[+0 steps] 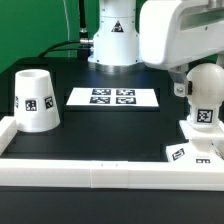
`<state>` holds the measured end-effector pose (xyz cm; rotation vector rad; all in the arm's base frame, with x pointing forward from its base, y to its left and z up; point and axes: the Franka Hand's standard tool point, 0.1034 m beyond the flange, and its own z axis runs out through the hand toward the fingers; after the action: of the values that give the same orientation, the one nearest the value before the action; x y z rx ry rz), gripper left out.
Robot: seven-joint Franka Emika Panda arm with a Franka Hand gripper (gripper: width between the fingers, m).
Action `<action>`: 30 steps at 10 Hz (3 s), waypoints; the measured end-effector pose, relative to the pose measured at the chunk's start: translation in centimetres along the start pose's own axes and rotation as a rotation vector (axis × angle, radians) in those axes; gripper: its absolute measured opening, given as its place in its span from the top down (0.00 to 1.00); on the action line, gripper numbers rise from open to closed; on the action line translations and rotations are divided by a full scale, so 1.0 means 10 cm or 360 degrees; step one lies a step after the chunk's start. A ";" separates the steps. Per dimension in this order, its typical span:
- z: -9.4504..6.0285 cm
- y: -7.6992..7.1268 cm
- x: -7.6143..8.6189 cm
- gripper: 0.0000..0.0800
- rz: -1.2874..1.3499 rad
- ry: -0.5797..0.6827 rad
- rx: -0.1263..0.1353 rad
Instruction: Assemble lamp
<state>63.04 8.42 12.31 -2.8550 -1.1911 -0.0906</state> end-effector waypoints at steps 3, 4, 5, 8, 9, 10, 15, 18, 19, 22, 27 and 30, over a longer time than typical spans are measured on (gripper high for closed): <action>-0.01 0.02 0.06 0.13 -0.0326 -0.0017 -0.0028; 0.01 -0.01 0.09 0.13 -0.0372 -0.0018 -0.0026; 0.03 -0.03 0.10 0.13 -0.0514 -0.0030 -0.0032; 0.04 -0.02 0.09 0.13 -0.0827 -0.0047 -0.0040; 0.04 -0.02 0.09 0.13 -0.0831 -0.0048 -0.0040; 0.04 -0.02 0.08 0.28 -0.0829 -0.0048 -0.0040; 0.04 -0.01 0.08 0.28 -0.0630 -0.0042 -0.0040; 0.05 0.01 0.07 0.28 -0.0142 -0.0023 -0.0042; 0.05 0.02 0.06 0.28 0.0038 -0.0012 -0.0036; 0.04 0.04 0.08 0.28 0.0550 0.0002 -0.0055; 0.03 0.08 0.05 0.27 0.1088 0.0013 -0.0059; 0.03 0.10 0.03 0.27 0.1413 0.0019 -0.0062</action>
Offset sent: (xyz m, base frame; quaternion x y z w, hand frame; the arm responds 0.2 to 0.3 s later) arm 0.0103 0.0161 0.0018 0.0019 -0.0124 -0.1334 0.9910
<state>63.95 7.93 12.02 -3.0992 0.1533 -0.0902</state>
